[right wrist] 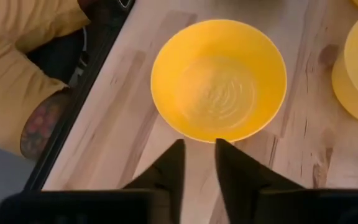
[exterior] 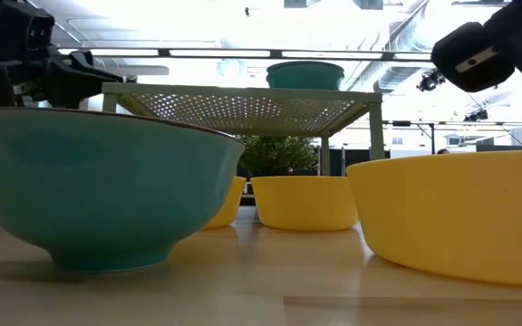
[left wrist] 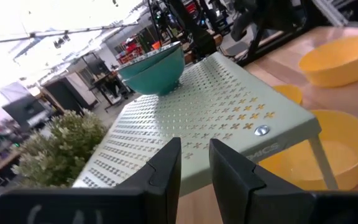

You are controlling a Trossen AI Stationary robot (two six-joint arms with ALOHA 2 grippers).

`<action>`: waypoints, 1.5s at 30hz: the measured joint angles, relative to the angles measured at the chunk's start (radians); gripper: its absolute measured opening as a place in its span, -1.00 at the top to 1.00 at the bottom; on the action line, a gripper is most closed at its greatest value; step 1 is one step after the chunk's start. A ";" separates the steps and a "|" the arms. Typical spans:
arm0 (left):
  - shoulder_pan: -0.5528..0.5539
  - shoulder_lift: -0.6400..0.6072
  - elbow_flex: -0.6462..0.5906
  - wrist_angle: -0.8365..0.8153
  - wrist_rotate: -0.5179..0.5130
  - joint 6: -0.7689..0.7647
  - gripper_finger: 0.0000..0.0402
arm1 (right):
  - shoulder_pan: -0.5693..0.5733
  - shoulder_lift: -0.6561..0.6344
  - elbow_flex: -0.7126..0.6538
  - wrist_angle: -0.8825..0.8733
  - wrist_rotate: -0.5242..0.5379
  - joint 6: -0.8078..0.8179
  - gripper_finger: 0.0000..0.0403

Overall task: Pick & Place Mini bowls
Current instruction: Put the yellow bowl on the shelf

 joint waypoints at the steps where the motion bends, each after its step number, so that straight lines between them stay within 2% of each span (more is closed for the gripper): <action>1: 0.000 0.000 0.000 0.000 0.000 0.002 0.61 | 0.000 0.000 0.000 0.002 0.000 -0.008 0.53; 6: 0.000 0.000 0.000 0.000 0.000 0.002 0.61 | 0.000 0.000 0.000 0.032 0.017 -0.057 0.23; 10: 0.000 0.000 0.000 0.000 0.000 -0.002 0.61 | 0.000 0.000 0.000 0.051 0.021 -0.084 0.13; 18: 0.000 0.000 0.000 0.001 -0.030 -0.007 0.61 | 0.008 0.013 0.000 0.057 0.021 -0.113 0.13; 23: 0.000 0.000 0.000 0.004 0.001 -0.019 0.61 | 0.026 0.113 0.010 0.093 0.003 -0.130 0.12; 38: 0.000 0.000 0.001 0.008 0.026 -0.125 0.61 | 0.050 0.277 0.226 -0.061 0.006 -0.248 0.13; 45: 0.000 0.011 0.053 -0.016 0.029 -0.157 0.61 | 0.072 0.392 0.312 -0.144 0.028 -0.282 0.14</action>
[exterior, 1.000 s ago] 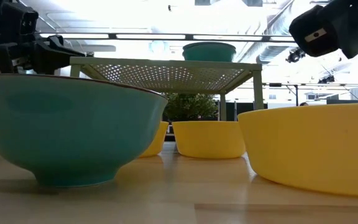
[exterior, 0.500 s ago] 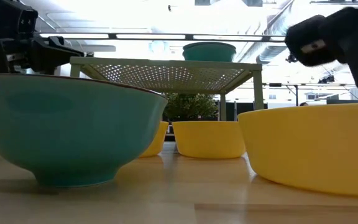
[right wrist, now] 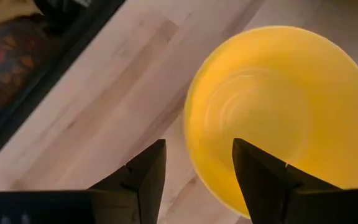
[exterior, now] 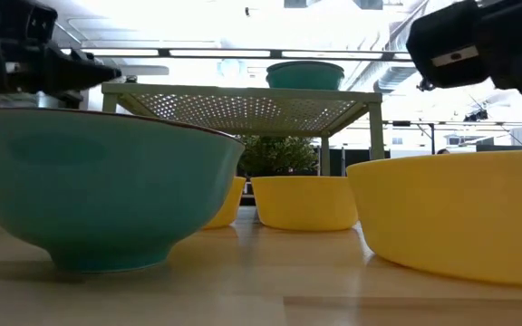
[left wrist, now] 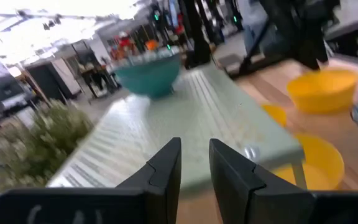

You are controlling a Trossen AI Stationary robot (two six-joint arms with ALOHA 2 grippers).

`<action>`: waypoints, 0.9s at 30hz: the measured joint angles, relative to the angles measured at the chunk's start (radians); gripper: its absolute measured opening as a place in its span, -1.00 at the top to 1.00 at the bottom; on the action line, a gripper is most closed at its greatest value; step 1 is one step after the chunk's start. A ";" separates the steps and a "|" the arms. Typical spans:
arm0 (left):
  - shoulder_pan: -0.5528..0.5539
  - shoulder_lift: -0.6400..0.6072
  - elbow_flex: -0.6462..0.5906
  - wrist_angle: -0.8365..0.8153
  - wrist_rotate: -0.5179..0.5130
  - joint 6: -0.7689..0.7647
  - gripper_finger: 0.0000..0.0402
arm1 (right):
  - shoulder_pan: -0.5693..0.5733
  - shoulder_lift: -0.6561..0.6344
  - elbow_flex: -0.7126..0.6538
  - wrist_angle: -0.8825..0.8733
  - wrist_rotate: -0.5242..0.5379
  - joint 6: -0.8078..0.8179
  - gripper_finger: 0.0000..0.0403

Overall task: Pick & Place Mini bowls
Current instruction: Put the yellow bowl on the shelf

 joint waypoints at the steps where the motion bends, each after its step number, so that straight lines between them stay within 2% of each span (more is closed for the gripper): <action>1: 0.000 0.000 0.007 0.003 0.000 0.000 0.61 | 0.003 0.009 0.011 -0.012 0.010 -0.004 0.14; 15: 0.000 0.000 0.012 -0.014 0.000 -0.011 0.61 | 0.015 0.062 0.030 -0.042 0.074 -0.066 0.23; 27: 0.000 0.000 0.013 -0.045 0.000 -0.011 0.61 | 0.015 0.062 0.030 -0.042 0.056 -0.083 0.30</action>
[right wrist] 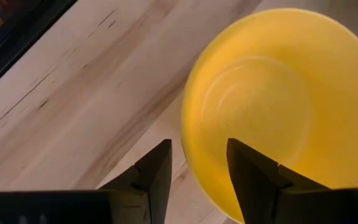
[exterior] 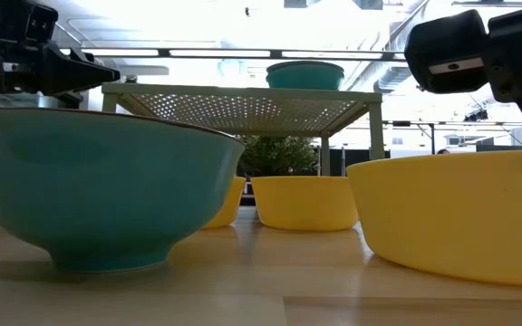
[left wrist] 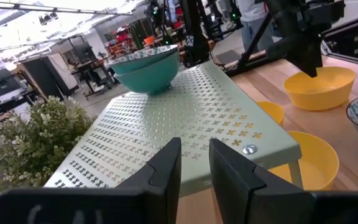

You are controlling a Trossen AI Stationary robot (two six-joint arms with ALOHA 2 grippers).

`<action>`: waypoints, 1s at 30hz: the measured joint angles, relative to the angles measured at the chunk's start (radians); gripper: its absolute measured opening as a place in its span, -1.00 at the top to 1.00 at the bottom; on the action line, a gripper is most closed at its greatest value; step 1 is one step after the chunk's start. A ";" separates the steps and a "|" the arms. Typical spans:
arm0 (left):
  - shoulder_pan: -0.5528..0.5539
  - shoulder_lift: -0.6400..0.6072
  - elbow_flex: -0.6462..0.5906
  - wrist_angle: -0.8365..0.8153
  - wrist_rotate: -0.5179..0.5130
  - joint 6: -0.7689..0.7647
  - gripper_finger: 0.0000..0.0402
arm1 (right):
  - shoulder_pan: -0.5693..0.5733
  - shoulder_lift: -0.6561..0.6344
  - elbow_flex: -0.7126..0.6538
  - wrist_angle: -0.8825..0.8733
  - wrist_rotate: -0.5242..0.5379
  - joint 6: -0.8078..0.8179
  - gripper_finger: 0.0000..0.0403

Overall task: Pick & Place Mini bowls
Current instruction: Put the yellow bowl on the shelf

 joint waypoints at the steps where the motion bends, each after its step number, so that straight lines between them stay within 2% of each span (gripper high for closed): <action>1: 0.000 0.000 0.000 0.000 0.000 0.000 0.61 | 0.000 0.000 0.000 0.000 -0.001 -0.005 0.30; 16: 0.000 0.000 0.000 -0.015 -0.002 0.000 0.61 | 0.000 0.047 0.000 0.005 0.001 -0.027 0.31; 19: 0.000 0.000 0.000 -0.016 -0.002 0.000 0.61 | 0.001 0.053 0.000 0.001 0.030 -0.019 0.35; 23: 0.000 0.000 0.000 -0.015 -0.002 0.000 0.61 | 0.001 0.051 0.000 0.003 0.030 -0.019 0.50; 30: 0.000 0.000 0.001 -0.015 -0.002 0.000 0.61 | 0.001 0.049 0.000 -0.020 0.021 0.008 0.93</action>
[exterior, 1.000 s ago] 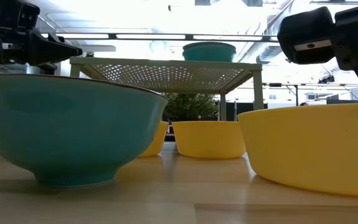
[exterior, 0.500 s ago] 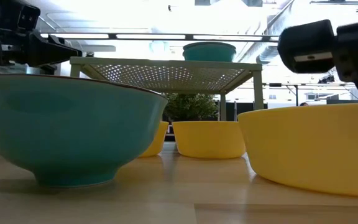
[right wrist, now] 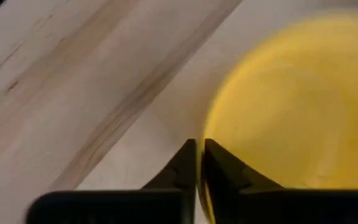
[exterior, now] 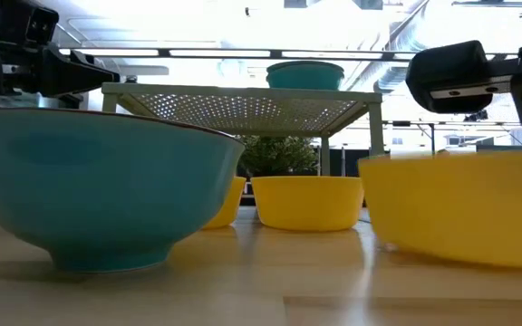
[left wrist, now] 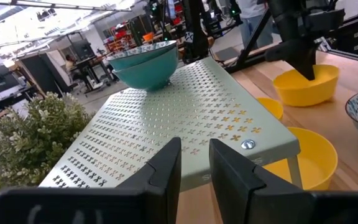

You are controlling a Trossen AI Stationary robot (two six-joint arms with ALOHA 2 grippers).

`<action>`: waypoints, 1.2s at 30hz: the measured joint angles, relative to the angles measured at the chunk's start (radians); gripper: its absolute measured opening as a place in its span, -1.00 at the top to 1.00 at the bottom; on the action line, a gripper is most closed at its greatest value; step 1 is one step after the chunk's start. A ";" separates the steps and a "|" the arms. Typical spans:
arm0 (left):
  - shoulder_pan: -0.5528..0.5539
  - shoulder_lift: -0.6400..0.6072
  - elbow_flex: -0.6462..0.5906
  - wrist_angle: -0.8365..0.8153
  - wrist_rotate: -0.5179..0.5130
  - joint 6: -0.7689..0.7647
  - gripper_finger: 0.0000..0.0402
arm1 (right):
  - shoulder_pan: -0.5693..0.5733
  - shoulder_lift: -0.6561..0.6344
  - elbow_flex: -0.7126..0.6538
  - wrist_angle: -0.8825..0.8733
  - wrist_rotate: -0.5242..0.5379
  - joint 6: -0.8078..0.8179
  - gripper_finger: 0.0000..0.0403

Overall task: Pick & Place Mini bowls
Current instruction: Put the yellow bowl on the shelf

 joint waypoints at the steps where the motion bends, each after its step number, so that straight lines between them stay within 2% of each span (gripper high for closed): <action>1: 0.000 0.000 0.000 0.000 0.000 0.000 0.61 | 0.000 0.000 0.004 -0.010 -0.001 0.005 0.96; 9: 0.000 0.000 0.000 0.002 -0.005 -0.067 0.61 | 0.001 0.000 0.149 -0.222 -0.011 0.060 0.99; 14: 0.000 0.000 0.003 -0.001 -0.002 -0.071 0.61 | -0.002 0.000 0.282 -0.326 -0.001 0.017 0.99; 20: 0.000 0.067 0.106 -0.031 0.045 -0.060 0.61 | -0.034 0.000 0.405 -0.379 -0.013 -0.054 1.00; 27: 0.000 0.324 0.330 -0.205 0.094 0.040 0.61 | -0.088 0.000 0.477 -0.403 -0.038 -0.147 1.00; 33: -0.001 0.602 0.522 -0.305 0.237 0.188 0.61 | -0.155 -0.001 0.529 -0.450 -0.099 -0.200 1.00; 36: -0.020 0.715 0.632 -0.369 0.258 0.258 0.61 | -0.188 -0.001 0.558 -0.485 -0.124 -0.220 1.00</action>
